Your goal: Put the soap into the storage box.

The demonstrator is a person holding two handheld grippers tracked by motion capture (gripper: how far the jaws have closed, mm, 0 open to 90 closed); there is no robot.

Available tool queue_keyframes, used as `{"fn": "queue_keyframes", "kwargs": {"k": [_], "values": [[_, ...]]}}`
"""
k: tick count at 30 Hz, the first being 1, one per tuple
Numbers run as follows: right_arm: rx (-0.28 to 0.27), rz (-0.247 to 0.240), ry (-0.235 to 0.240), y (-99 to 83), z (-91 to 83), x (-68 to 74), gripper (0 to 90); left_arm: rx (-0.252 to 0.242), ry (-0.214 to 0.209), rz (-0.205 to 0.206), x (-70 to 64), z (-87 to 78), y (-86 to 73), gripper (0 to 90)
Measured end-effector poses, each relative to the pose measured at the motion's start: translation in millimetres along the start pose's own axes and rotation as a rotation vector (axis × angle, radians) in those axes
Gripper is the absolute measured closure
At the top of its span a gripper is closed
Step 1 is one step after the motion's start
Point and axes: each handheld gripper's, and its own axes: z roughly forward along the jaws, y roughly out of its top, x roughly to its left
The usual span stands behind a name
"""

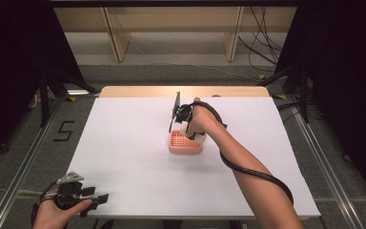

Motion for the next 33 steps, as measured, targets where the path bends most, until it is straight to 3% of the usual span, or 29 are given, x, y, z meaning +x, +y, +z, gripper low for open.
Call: {"fn": "queue_keyframes", "kwargs": {"k": [2, 4, 12, 23, 28, 33], "values": [[0.014, 0.007, -0.02, 0.7, -1.8, 1.1, 50.0, -0.001, 0.0, 0.0, 0.0, 0.0, -0.1, 31.9], [0.008, 0.026, 0.007, 1.7, -0.1, 2.6, 50.0, -0.001, 0.0, 0.001, 0.0, 0.0, -0.1, 31.9], [0.017, 0.047, 0.007, 4.0, -0.1, 4.3, 50.0, 0.0, -0.001, 0.002, 0.1, -0.4, -0.2, 31.8], [0.026, 0.023, -0.003, 7.6, -1.7, 3.4, 50.0, -0.005, -0.001, 0.0, -0.1, -0.1, -0.3, 31.9], [0.011, -0.013, -0.014, 9.3, -0.9, 1.6, 50.0, -0.004, 0.001, 0.0, -0.5, -0.1, -0.3, 31.9], [0.017, 0.007, -0.009, 10.0, 0.4, 3.3, 50.0, -0.004, 0.0, 0.002, -0.1, 0.1, -0.4, 31.8]]}}
